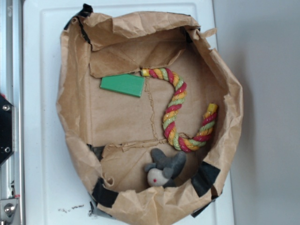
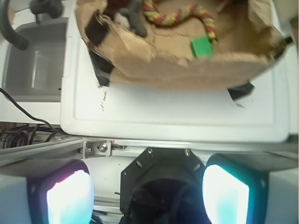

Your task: Grab the gray animal.

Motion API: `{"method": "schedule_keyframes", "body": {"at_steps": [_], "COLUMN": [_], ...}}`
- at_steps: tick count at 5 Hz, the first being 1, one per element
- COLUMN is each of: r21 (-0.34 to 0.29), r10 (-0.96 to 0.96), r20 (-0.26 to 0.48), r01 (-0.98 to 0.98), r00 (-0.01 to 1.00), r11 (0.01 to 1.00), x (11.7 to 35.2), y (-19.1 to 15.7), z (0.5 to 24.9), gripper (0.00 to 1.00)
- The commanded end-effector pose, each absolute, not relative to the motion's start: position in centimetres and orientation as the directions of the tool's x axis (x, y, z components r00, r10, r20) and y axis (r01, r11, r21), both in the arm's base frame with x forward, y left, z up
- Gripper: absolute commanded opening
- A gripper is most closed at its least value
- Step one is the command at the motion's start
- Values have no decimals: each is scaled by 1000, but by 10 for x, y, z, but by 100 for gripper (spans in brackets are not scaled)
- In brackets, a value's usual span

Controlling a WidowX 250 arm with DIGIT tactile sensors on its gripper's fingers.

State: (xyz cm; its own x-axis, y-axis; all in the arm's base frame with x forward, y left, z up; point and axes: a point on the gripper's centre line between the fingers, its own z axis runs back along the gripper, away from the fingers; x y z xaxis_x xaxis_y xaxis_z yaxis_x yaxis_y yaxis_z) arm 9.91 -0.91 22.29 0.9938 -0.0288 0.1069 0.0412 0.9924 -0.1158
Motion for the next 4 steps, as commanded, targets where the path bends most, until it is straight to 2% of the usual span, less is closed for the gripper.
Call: {"method": "schedule_keyframes", "body": {"at_steps": [1,2,3,4], "r21": [-191,-196,-202,-226], "r10": [-143,-204,-302,-332], "r20": [116,184,214,217], "r01": [163,239,345,378], "r00": [983,961,929,918], "r11": [968,951,917,898], "x": [155,165,200,232], "y": [-2,-5,-20,-30], "z": [214,215,202,199], "gripper": [100,100,100,100]}}
